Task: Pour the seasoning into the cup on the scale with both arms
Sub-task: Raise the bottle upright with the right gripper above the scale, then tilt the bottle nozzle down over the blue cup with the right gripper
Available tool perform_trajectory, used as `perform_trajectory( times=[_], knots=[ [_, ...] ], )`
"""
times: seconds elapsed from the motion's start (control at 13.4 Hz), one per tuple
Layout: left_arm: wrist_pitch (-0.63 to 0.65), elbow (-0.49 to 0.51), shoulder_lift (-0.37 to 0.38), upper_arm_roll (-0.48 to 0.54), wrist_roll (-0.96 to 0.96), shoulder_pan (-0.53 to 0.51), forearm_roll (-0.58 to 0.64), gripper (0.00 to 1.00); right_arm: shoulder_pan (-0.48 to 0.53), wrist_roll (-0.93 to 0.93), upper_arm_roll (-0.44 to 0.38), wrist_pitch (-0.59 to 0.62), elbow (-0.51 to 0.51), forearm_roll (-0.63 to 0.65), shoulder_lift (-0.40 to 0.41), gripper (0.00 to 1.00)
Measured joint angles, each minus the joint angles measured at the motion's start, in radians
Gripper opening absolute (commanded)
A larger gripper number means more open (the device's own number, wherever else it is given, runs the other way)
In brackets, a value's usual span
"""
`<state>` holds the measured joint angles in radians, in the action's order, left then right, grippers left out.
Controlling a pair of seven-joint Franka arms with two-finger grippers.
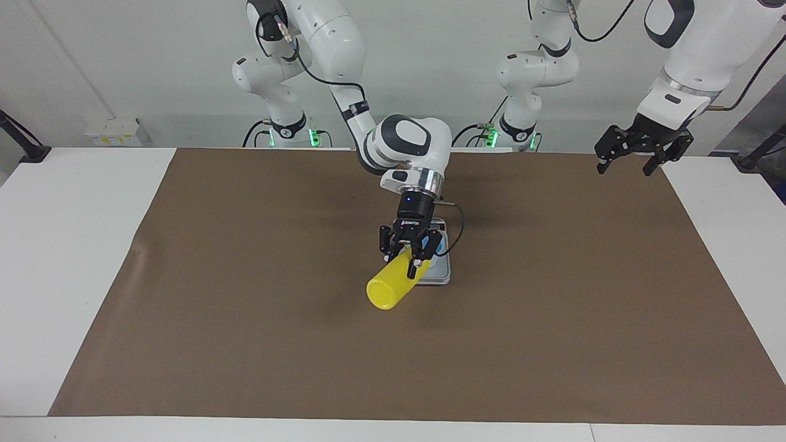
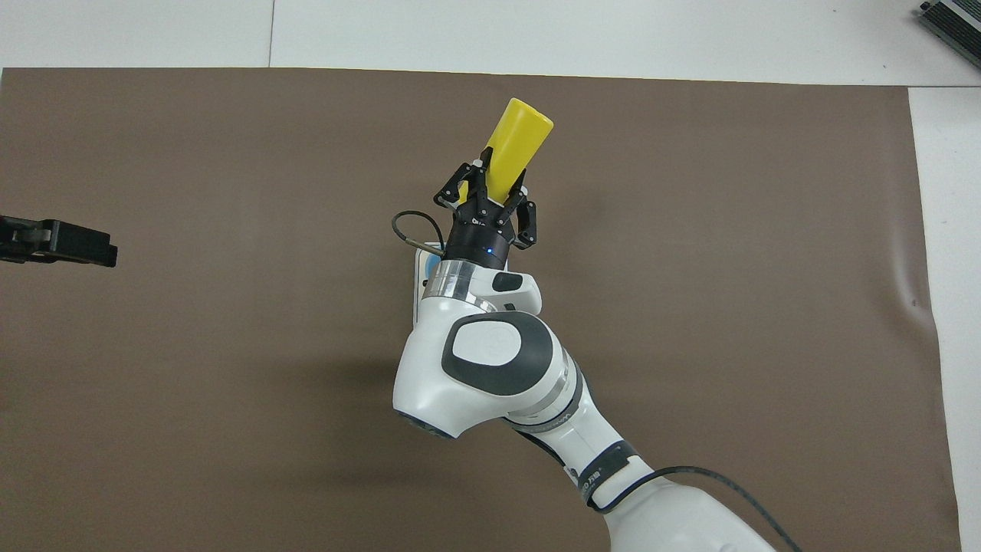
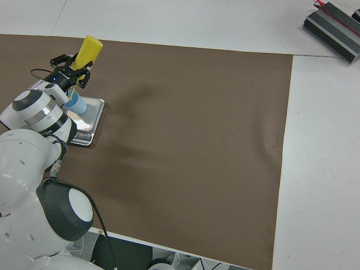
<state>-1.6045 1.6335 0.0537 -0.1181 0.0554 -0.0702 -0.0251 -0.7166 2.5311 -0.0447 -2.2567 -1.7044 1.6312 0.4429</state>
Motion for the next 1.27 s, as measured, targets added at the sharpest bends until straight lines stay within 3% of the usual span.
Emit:
perform_trajectory(
  times=[0.3, 0.52, 0.97, 1.27],
  knots=[
    [0.000, 0.000, 0.000, 0.000, 0.000, 0.000, 0.000, 1.00, 0.000, 0.015, 0.002, -0.003, 0.003, -0.016, 0.000, 0.00],
    [0.000, 0.000, 0.000, 0.000, 0.000, 0.000, 0.000, 1.00, 0.000, 0.018, 0.003, -0.006, 0.009, -0.169, -0.007, 0.00],
    [0.000, 0.000, 0.000, 0.000, 0.000, 0.000, 0.000, 1.00, 0.061, -0.016, 0.000, -0.045, 0.016, -0.689, -0.126, 0.00],
    [0.000, 0.000, 0.000, 0.000, 0.000, 0.000, 0.000, 1.00, 0.134, -0.086, -0.001, -0.045, 0.014, -1.095, -0.156, 0.00]
  ],
)
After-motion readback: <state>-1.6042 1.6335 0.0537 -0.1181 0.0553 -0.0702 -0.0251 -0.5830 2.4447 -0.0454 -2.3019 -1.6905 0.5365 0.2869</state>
